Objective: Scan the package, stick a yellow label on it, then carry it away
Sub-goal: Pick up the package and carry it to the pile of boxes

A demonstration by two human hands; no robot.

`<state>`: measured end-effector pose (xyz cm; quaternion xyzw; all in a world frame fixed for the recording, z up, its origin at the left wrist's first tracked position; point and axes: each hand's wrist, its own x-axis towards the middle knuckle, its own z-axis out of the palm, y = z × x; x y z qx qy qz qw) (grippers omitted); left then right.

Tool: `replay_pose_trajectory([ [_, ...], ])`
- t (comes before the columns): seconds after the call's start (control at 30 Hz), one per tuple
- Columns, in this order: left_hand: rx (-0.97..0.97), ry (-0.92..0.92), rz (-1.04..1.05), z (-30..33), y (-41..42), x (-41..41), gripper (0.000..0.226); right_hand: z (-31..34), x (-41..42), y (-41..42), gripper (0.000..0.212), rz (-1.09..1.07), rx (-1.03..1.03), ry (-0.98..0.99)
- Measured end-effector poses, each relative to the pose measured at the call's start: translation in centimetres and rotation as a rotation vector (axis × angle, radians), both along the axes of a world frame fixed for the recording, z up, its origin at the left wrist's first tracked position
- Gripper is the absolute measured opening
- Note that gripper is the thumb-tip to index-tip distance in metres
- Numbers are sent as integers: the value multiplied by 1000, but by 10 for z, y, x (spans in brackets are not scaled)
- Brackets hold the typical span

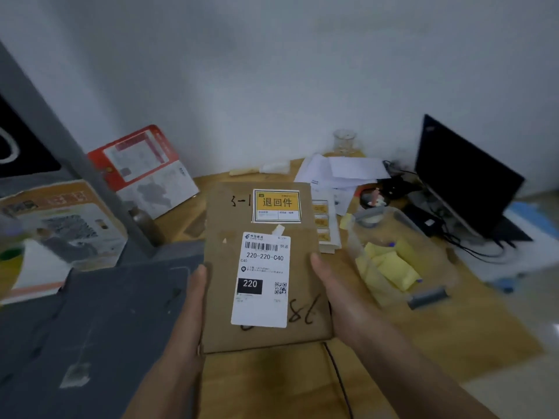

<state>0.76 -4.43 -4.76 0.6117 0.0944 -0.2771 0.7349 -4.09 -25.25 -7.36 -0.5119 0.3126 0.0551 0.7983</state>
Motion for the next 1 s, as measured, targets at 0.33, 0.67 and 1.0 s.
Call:
replay_pose_trajectory([
  [0.33,30,9,-641,16,-84,-54,44,14,-174,-4,47,-583,-42,4],
  [0.67,-3,0,-1262,14,-201,-257,39,31,-415,9,38,-1278,-32,136],
  [1.0,20,-50,-1713,25,-241,-496,47,53,-634,56,36,-1720,-52,145],
])
